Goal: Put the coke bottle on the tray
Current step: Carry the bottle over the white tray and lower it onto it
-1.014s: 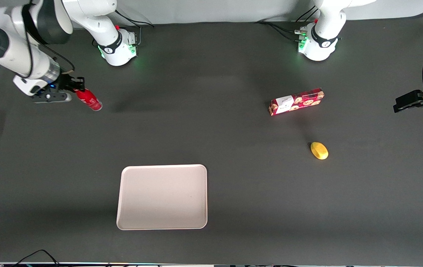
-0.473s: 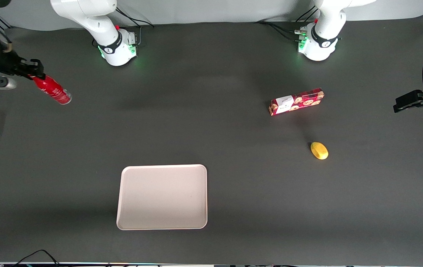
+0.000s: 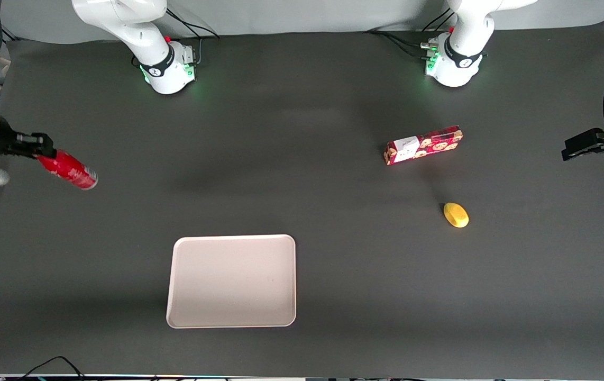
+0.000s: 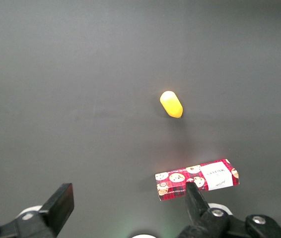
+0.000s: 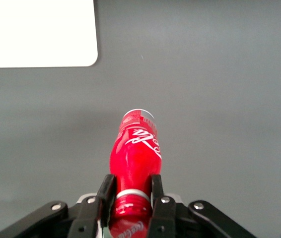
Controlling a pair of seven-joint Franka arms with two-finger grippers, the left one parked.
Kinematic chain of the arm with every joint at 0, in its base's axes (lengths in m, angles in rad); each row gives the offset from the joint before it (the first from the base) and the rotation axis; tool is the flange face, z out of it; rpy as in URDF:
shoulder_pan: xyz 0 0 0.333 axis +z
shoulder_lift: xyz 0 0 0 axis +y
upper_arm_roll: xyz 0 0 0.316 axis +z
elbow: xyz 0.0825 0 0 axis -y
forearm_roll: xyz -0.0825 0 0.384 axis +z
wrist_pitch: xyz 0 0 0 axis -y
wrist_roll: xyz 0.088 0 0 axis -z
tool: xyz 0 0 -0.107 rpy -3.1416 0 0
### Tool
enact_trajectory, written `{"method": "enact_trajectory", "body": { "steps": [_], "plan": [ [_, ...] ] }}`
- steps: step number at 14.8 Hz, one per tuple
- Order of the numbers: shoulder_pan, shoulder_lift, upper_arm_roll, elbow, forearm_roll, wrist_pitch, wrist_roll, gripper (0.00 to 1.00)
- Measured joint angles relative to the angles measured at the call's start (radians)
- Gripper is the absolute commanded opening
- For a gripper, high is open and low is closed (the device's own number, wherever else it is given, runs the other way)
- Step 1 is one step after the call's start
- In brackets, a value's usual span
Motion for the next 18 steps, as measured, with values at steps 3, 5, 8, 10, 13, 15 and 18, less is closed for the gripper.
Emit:
{"method": "enact_trajectory", "body": {
  "steps": [3,5,8,10,13,15,18],
  "plan": [
    [0.0,0.133,0.041,0.166,0.002,0.01,0.025,0.0],
    [0.001,0.207,0.078,0.244,0.003,0.056,0.073,0.0],
    [0.0,0.284,0.127,0.282,0.003,0.165,0.125,0.0],
    [0.0,0.333,0.154,0.285,0.003,0.25,0.167,0.0],
    [0.001,0.413,0.188,0.287,0.003,0.332,0.198,0.0],
    [0.002,0.467,0.196,0.288,0.002,0.341,0.198,0.0],
    [0.003,0.549,0.199,0.289,-0.001,0.345,0.196,0.0]
  ]
}}
